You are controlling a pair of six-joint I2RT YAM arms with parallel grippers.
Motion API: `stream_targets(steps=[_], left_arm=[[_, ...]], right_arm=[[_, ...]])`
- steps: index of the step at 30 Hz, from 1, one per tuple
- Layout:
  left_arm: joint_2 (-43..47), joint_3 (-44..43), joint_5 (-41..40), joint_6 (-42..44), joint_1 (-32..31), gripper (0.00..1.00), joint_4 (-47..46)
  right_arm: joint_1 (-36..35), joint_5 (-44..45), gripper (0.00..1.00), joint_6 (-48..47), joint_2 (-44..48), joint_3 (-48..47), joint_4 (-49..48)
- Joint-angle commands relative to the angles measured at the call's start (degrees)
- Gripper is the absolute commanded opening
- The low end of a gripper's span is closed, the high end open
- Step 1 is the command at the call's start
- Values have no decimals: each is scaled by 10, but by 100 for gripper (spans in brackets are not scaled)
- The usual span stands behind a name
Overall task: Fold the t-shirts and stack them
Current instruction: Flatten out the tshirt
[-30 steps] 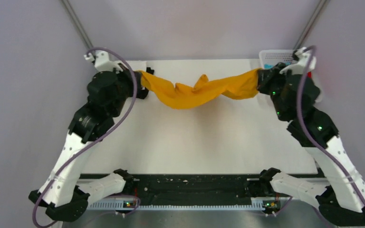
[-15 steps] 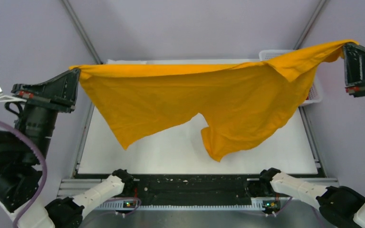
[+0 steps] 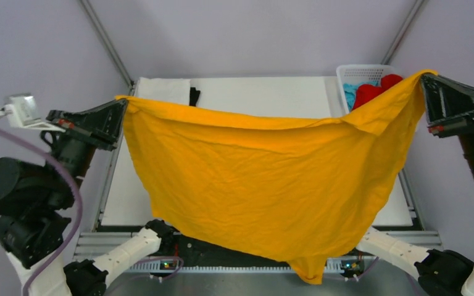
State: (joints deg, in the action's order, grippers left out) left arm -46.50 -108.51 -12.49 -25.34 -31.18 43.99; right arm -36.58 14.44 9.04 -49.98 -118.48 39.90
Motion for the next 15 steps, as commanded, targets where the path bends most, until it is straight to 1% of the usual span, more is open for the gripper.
stream_targets(steps=[1, 2, 5, 7, 9, 11, 13, 15], left_arm=[[-35, 95, -100, -1, 1, 0, -39], [-46, 125, -122, -6, 1, 0, -50], [-84, 218, -195, -28, 3, 0, -81], [-114, 271, -224, -49, 17, 0, -100], [-140, 319, -209, -61, 45, 0, -135], [-176, 359, -174, -67, 81, 0, -184], [-219, 379, -132, -72, 113, 0, -212], [-275, 379, -78, -79, 145, 0, -229]], right_arm=[[4, 145, 0, -13, -1, 136, -72], [4, 181, 0, -19, -1, 162, -94], [4, 272, 0, -21, -4, 303, -168], [4, 322, 0, -17, -12, 379, -218], [4, 367, 0, -3, -28, 446, -260], [7, 380, 0, 10, -50, 498, -300], [20, 373, 0, 34, -76, 535, -328], [50, 345, 0, 64, -106, 555, -340]])
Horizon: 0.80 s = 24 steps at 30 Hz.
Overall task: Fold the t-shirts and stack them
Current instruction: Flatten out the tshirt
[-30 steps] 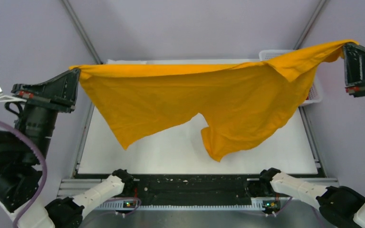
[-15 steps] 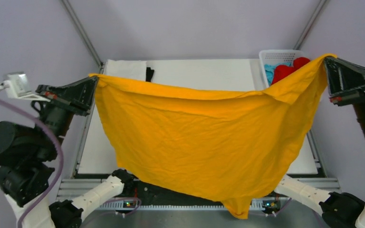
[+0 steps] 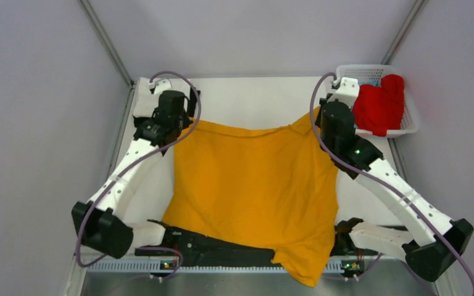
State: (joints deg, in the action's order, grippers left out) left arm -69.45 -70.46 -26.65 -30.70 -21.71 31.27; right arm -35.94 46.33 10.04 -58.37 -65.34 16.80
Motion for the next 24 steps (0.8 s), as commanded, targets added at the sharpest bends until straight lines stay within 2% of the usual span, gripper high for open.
stream_targets(steps=[1, 6, 12, 18, 21, 22, 23, 24], left_arm=[[-78, -6, 92, -27, 65, 0, -111], [-243, -77, 157, -25, 107, 0, -141], [-438, -272, 198, -11, 126, 0, -96], [-569, -423, 233, -7, 140, 0, -80], [-637, -515, 235, -9, 144, 3, -28], [-658, -548, 232, -11, 145, 14, -9], [-675, -575, 227, -12, 146, 40, 6], [-687, -594, 228, -16, 147, 73, 15]], right_arm=[[60, 4, 0, 64, -39, 31, -118], [127, -97, 0, 86, -140, 33, -158], [170, -163, 0, 87, -284, -32, -179], [209, -213, 0, 91, -419, -117, -170], [224, -231, 2, 100, -480, -163, -142], [229, -235, 5, 103, -498, -178, -136], [235, -241, 12, 107, -518, -199, -131], [242, -248, 25, 110, -544, -222, -128]])
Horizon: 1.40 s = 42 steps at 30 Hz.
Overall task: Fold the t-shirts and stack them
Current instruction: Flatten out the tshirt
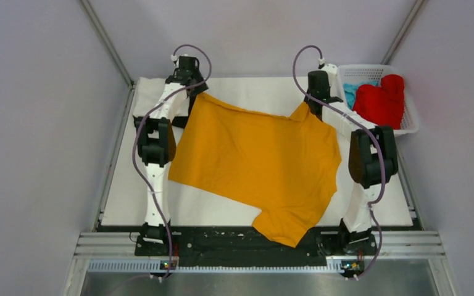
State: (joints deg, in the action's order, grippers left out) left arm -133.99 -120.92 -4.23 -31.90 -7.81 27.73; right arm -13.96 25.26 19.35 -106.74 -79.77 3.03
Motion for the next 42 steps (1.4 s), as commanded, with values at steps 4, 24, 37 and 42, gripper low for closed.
stream_targets(steps=[4, 24, 37, 42], left_arm=[[-29, -99, 38, -13, 16, 99, 38], [314, 465, 128, -16, -93, 99, -90], [307, 571, 95, -21, -99, 99, -96], [304, 583, 80, -22, -99, 99, -94]], right_arm=[[57, -128, 61, 51, -162, -281, 131], [28, -276, 99, 120, -17, 48, 17], [27, -260, 99, 155, -121, -15, -20], [28, -243, 99, 173, -148, -48, -62]])
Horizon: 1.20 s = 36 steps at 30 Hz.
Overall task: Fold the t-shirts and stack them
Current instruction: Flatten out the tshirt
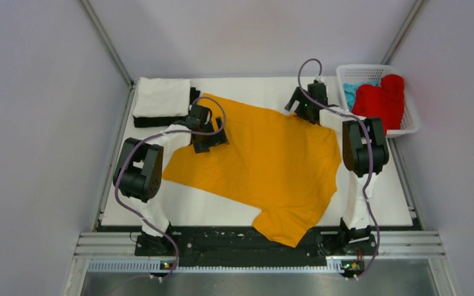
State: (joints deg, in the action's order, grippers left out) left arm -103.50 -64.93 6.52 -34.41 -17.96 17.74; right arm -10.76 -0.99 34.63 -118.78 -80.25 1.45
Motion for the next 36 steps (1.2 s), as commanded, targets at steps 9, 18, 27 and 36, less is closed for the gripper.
stream_targets(steps=[9, 18, 27, 36], left_arm=[[1, 35, -32, 1, 2, 99, 8], [31, 15, -24, 4, 2, 99, 6], [52, 3, -23, 6, 2, 99, 3], [40, 10, -28, 4, 23, 99, -16]], right_arm=[[-5, -8, 99, 102, -159, -256, -112], [-7, 48, 99, -3, 20, -105, 37], [-25, 143, 99, -7, 264, 236, 125], [-26, 181, 99, -21, 216, 239, 142]])
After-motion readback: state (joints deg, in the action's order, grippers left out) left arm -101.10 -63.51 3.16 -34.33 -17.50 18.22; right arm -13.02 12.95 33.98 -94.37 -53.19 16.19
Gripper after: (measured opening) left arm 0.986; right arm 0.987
